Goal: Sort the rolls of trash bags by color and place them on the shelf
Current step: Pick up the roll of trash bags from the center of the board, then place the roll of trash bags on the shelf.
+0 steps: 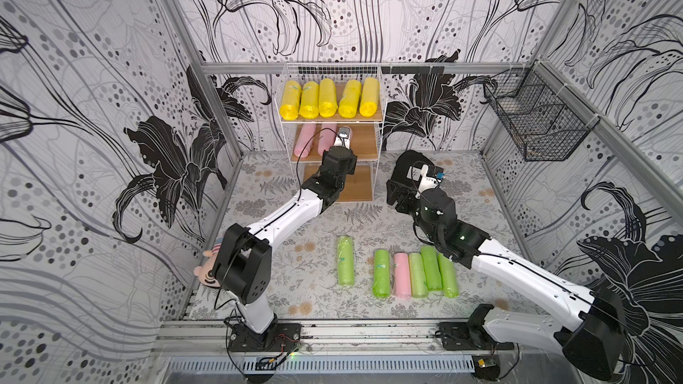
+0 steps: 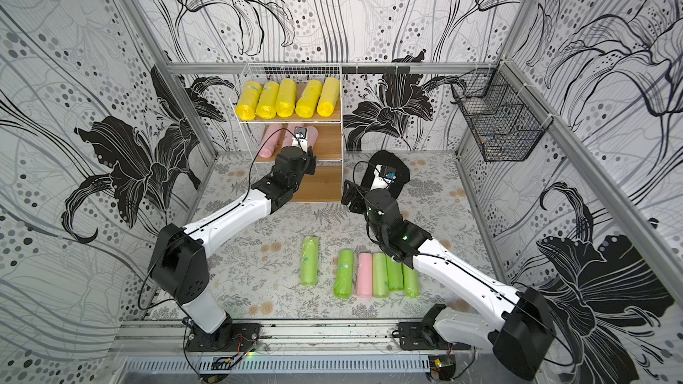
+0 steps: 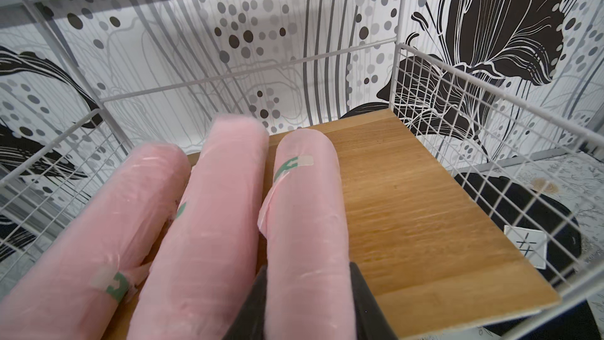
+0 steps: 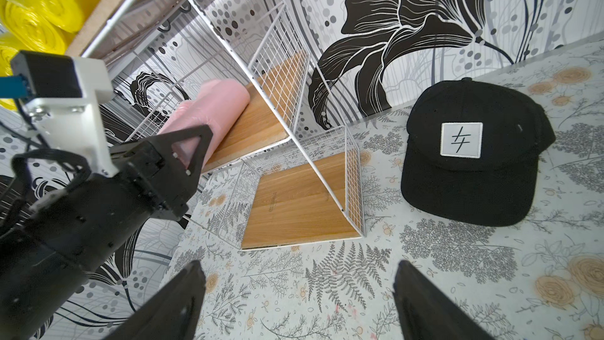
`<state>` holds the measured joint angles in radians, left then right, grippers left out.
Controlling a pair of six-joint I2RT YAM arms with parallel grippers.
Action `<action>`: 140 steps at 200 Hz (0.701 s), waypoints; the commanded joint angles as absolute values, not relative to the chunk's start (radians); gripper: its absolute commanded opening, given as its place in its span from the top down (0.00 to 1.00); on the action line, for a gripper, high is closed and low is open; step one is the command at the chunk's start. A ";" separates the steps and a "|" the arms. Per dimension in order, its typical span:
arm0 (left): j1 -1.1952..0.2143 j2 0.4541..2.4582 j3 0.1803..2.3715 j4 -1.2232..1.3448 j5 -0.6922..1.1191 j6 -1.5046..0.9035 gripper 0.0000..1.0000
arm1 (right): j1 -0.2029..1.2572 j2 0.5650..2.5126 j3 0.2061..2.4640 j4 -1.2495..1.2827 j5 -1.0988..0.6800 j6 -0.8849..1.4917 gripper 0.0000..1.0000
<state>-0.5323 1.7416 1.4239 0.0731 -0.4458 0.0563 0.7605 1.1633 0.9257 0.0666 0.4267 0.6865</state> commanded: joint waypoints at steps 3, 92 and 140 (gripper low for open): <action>-0.522 1.763 1.478 0.134 -0.500 0.121 0.94 | 0.753 1.144 0.936 0.053 0.422 0.662 0.07; -0.484 1.790 1.479 0.138 -0.558 0.164 0.89 | 0.747 1.158 0.939 0.051 0.422 0.674 0.07; -0.473 1.804 1.489 0.121 -0.540 0.148 0.85 | 0.746 1.177 0.948 0.053 0.384 0.681 0.07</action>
